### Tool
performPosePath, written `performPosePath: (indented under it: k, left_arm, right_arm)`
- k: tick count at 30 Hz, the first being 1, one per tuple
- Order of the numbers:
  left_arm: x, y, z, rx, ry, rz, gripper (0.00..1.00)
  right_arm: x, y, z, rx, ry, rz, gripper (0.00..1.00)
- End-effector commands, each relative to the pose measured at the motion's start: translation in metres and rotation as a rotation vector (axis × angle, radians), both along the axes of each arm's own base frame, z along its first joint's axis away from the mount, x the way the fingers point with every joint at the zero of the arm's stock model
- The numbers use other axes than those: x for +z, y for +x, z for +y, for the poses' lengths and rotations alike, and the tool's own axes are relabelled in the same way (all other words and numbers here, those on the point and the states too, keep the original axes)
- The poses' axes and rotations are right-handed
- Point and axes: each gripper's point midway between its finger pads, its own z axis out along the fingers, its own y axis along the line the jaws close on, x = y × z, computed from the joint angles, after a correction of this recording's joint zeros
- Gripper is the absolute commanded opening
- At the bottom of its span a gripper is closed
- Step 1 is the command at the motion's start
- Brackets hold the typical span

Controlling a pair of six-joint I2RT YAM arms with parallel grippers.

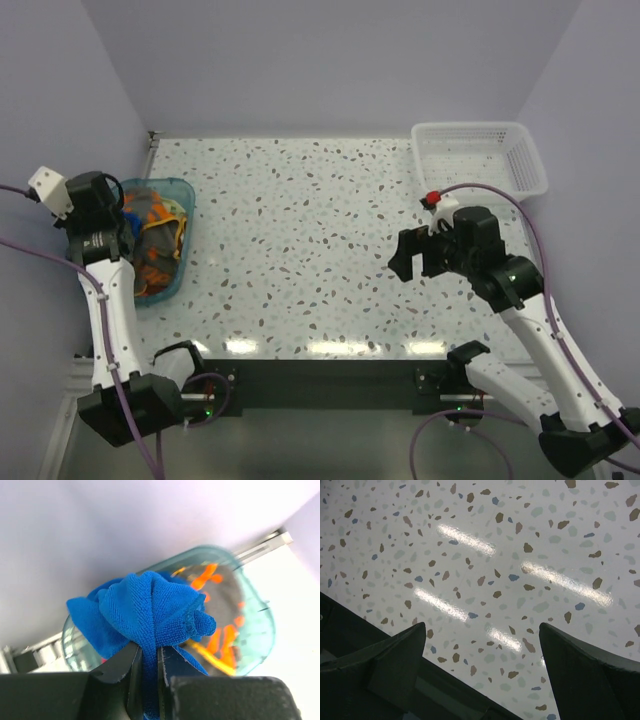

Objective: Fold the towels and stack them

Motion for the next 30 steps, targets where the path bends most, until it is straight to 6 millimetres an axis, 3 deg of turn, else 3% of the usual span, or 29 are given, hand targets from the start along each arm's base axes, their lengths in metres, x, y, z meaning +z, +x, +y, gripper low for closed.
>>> performPosePath:
  k: [1, 2, 3, 4, 6, 7, 9, 10, 12, 13, 14, 15, 16, 17, 18, 19, 21, 22, 23, 24, 25, 27, 28, 30]
  left_arm:
    - [0.047, 0.018, -0.006, -0.094, 0.054, -0.059, 0.0]
    - [0.069, 0.028, -0.017, -0.145, 0.063, -0.105, 0.0]
    - [0.077, 0.039, -0.028, -0.212, 0.055, -0.12, 0.0]
    - [0.098, 0.057, -0.052, -0.299, 0.061, -0.157, 0.0]
    - [0.115, 0.077, -0.087, -0.435, 0.051, -0.189, 0.0]
    - [0.13, 0.094, -0.119, -0.545, 0.039, -0.221, 0.0]
    - [0.142, 0.11, -0.163, -0.7, -0.003, -0.253, 0.0]
    - [0.153, 0.12, -0.197, -0.794, -0.012, -0.271, 0.0]
    - [0.162, 0.125, -0.233, -0.9, -0.016, -0.279, 0.0]
    - [0.169, 0.127, -0.266, -0.987, -0.023, -0.289, 0.0]
    - [0.171, 0.127, -0.283, -1.034, -0.028, -0.293, 0.0]
    - [0.172, 0.125, -0.302, -1.09, -0.028, -0.296, 0.0]
    - [0.168, 0.116, -0.338, -1.18, -0.041, -0.288, 0.0]
    - [0.165, 0.111, -0.355, -1.223, -0.043, -0.282, 0.0]
    - [0.159, 0.105, -0.372, -1.263, -0.042, -0.271, 0.0]
    - [0.14, 0.085, -0.407, -1.355, -0.053, -0.229, 0.0]
    - [0.121, 0.065, -0.437, -1.416, -0.062, -0.21, 0.03]
    - [0.092, 0.038, -0.465, -1.505, -0.073, -0.149, 0.07]
    - [0.079, 0.025, -0.479, -1.546, -0.087, -0.14, 0.21]
    - [0.061, 0.009, -0.492, -1.583, -0.118, -0.113, 0.3]
    - [0.019, -0.023, -0.507, -1.662, -0.122, -0.024, 0.36]
    - [-0.014, -0.055, -0.523, -1.716, -0.178, 0.03, 0.42]
    - [-0.045, -0.083, -0.528, -1.771, -0.176, 0.109, 0.46]
    - [-0.063, -0.106, -0.531, -1.791, -0.211, 0.156, 0.57]
  right_arm:
    - [0.021, 0.002, 0.001, -0.004, 0.019, -0.045, 0.99]
    - [0.022, 0.002, 0.001, -0.006, 0.022, -0.045, 0.99]
    - [0.025, 0.003, 0.002, -0.007, 0.025, -0.048, 0.99]
    - [0.027, 0.003, 0.002, -0.007, 0.027, -0.052, 0.99]
    - [0.031, 0.006, 0.001, -0.026, 0.035, -0.059, 0.99]
    - [0.033, 0.007, 0.002, -0.029, 0.041, -0.063, 0.99]
    - [0.038, 0.01, 0.004, -0.038, 0.057, -0.071, 0.99]
    - [0.045, 0.011, 0.004, -0.041, 0.066, -0.087, 0.99]
    - [0.058, 0.015, 0.001, -0.06, 0.066, -0.118, 0.99]
    - [0.061, 0.017, 0.0, -0.067, 0.063, -0.126, 0.99]
    - [0.065, 0.017, -0.001, -0.075, 0.061, -0.136, 0.99]
    - [0.073, 0.018, -0.003, -0.084, 0.061, -0.158, 0.99]
    - [0.077, 0.019, -0.006, -0.097, 0.059, -0.171, 0.99]
    - [0.08, 0.019, -0.006, -0.098, 0.062, -0.18, 0.99]
    - [0.083, 0.019, -0.008, -0.103, 0.063, -0.191, 0.99]
    - [0.085, 0.019, -0.009, -0.109, 0.063, -0.2, 0.99]
    - [0.083, 0.018, -0.012, -0.123, 0.056, -0.198, 0.99]
    - [0.081, 0.018, -0.013, -0.132, 0.056, -0.196, 0.99]
    - [0.079, 0.018, -0.017, -0.152, 0.049, -0.195, 0.99]
    - [0.075, 0.018, -0.018, -0.166, 0.049, -0.185, 0.99]
    - [0.073, 0.018, -0.019, -0.175, 0.049, -0.18, 0.99]
    - [0.066, 0.017, -0.021, -0.189, 0.047, -0.164, 0.99]
    - [0.064, 0.016, -0.02, -0.19, 0.046, -0.155, 0.99]
    - [0.055, 0.019, -0.025, -0.22, 0.021, -0.135, 0.99]
